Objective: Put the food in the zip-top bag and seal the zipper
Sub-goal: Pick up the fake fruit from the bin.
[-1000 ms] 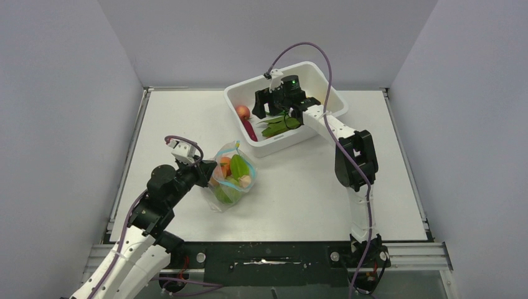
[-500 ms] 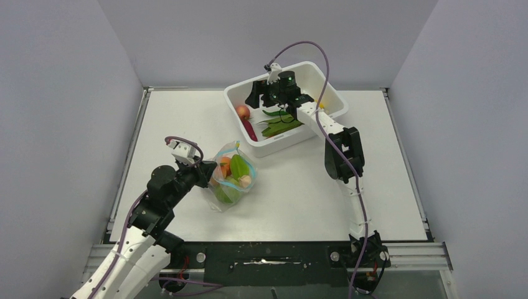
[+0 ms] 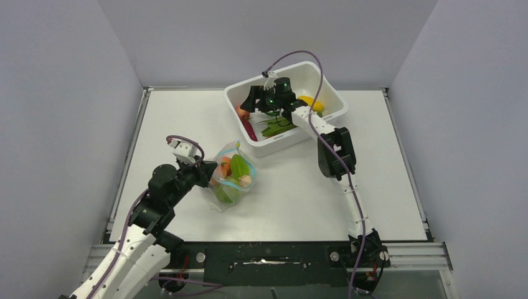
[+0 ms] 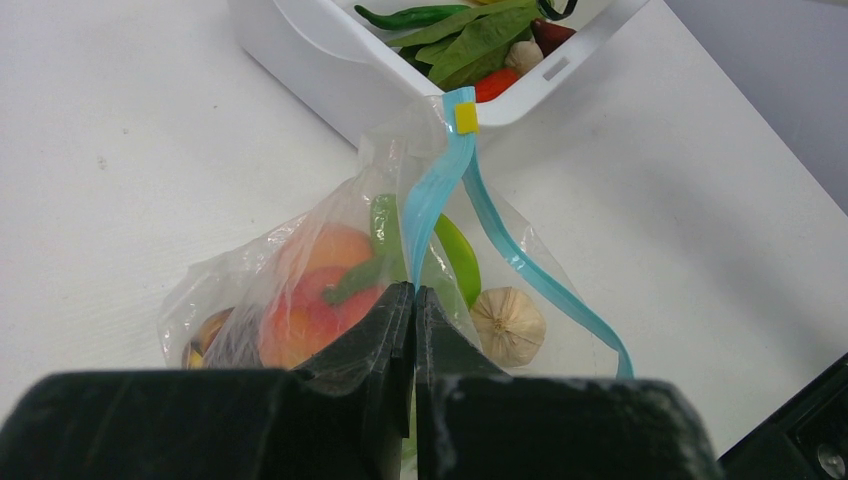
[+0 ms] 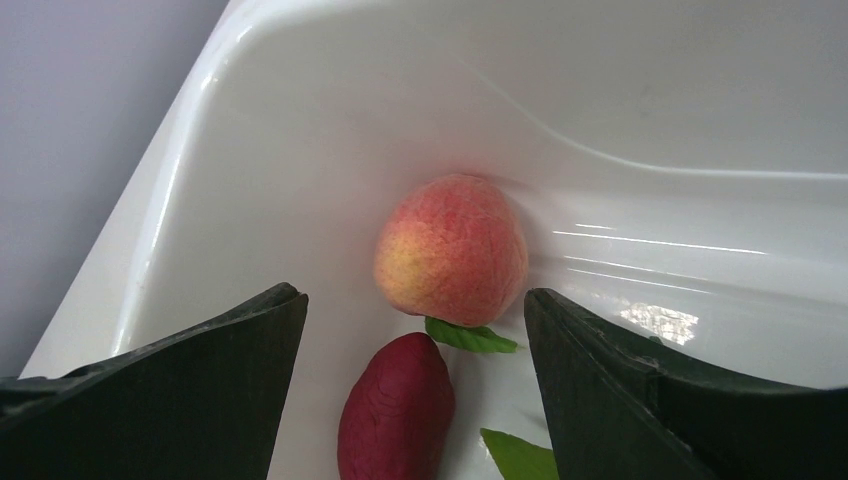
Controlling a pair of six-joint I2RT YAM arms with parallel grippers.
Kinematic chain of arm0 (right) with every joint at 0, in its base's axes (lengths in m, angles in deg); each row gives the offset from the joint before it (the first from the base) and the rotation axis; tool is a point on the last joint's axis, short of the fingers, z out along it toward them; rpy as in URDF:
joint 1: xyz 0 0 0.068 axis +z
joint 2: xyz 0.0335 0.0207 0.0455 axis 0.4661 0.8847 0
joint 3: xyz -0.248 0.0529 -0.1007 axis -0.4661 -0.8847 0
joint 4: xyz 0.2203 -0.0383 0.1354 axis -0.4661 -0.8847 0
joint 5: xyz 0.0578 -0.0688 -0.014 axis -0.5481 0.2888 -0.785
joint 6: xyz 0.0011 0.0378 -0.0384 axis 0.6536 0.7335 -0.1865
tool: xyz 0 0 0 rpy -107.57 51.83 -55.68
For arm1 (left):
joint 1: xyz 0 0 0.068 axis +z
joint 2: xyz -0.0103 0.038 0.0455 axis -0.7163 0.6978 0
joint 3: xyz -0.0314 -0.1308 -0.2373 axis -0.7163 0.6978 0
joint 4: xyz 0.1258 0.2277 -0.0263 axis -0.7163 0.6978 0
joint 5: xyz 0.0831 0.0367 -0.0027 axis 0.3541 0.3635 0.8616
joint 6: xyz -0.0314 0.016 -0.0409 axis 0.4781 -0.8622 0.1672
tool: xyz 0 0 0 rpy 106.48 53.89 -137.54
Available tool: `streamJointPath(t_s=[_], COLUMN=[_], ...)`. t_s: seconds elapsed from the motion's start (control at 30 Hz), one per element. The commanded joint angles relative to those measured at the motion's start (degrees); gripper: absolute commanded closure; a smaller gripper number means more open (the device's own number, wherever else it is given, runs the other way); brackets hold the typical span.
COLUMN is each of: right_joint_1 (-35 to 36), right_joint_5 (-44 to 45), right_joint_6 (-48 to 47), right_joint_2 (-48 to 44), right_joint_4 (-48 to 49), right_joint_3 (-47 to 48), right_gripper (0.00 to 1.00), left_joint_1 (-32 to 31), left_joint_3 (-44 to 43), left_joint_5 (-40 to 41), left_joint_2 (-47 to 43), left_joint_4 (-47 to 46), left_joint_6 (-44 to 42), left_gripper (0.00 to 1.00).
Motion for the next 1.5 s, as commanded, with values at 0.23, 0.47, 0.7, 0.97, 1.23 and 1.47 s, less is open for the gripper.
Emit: streamJointPath(t_s=[0.23, 0.47, 0.7, 0.97, 1.23, 1.47], right_joint_1=[0.6, 0.8, 1.0, 0.9, 0.6, -0.3], right_joint_5=[-2.6, -2.0, 0.0, 0.6, 1.1, 0.7], right_joint_6=[4.9, 4.5, 3.5, 1.4, -4.1, -6.1], right_joint_2=[2.8, 5.1, 7.1, 7.6, 3.8, -0.6], right_joint_4=[6.5, 5.2, 5.8, 12.2, 18.5, 23.0], right_joint_3=[3.2, 4.1, 5.3, 4.5, -0.6, -6.4], right_gripper=[0.15, 0.14, 0.21, 0.36, 0.55, 0.65], left_joint_1=[-0.4, -0.3, -0.4, -0.4, -0.4, -0.4], left_joint_3=[-0.7, -0.6, -0.5, -0.7, -0.7, -0.7], left_joint_5=[-0.3, 0.0, 0.1, 0.4, 0.5, 0.4], left_joint_2=[-0.3, -0.2, 0.0, 0.5, 0.8, 0.6], left_joint_4=[-3.1, -3.2, -3.2, -3.2, -3.1, -3.0], left_joint_6=[-0.4, -0.4, -0.5, -0.6, -0.7, -0.7], left_gripper=[1.00, 1.00, 1.00, 1.00, 1.00, 1.00])
